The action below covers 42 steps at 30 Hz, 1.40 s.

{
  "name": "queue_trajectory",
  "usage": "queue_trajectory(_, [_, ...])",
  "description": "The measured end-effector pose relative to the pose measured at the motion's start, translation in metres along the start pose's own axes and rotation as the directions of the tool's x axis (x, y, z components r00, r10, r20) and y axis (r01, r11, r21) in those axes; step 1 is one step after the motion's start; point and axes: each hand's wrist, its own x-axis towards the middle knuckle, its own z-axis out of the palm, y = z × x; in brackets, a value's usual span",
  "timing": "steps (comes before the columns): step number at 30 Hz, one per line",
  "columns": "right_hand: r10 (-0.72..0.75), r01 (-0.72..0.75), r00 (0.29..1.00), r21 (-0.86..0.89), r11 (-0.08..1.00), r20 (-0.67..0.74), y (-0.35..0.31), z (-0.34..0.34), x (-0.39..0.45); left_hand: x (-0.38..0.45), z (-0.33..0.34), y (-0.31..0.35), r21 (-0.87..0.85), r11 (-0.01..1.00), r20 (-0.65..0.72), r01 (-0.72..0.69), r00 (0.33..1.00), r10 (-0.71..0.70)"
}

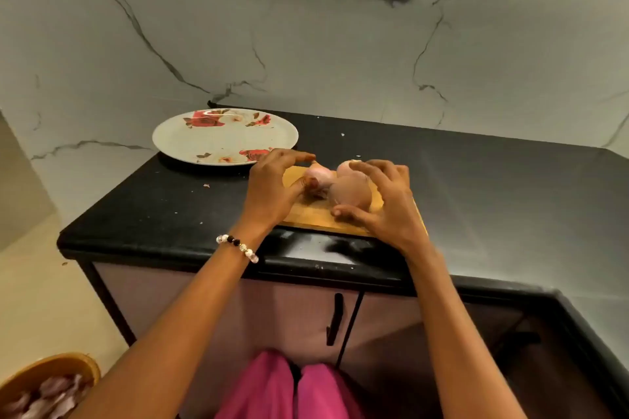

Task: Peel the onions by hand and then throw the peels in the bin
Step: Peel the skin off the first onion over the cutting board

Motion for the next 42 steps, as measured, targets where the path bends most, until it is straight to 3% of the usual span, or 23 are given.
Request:
queue_trajectory(3, [0.036, -0.037, 0.998, -0.020, 0.999, -0.051, 0.003, -0.002, 0.000, 0.000, 0.002, -0.002, 0.018, 0.998, 0.022, -0.066, 0.998, 0.065])
queue_trajectory(10, [0.006, -0.005, 1.000, -0.174, 0.985, 0.003, 0.004, 0.000, -0.010, 0.000, 0.007, -0.004, 0.048, 0.981, 0.133, -0.189, 0.974, 0.181])
queue_trajectory(23, [-0.025, 0.026, 0.998, -0.016, 1.000, 0.050, 0.016, 0.000, -0.006, 0.013, 0.024, -0.004, 0.181, 0.959, 0.169, -0.217, 0.968, 0.187])
queue_trajectory(28, [-0.002, 0.004, 0.997, -0.029, 1.000, 0.071, 0.017, 0.000, -0.006, 0.013, 0.021, -0.003, 0.148, 0.963, 0.134, -0.225, 0.969, 0.206])
queue_trajectory(42, [-0.058, 0.059, 0.998, -0.060, 0.996, 0.010, 0.010, -0.001, -0.008, 0.009, 0.021, 0.006, 0.254, 0.897, 0.154, -0.363, 0.930, 0.333])
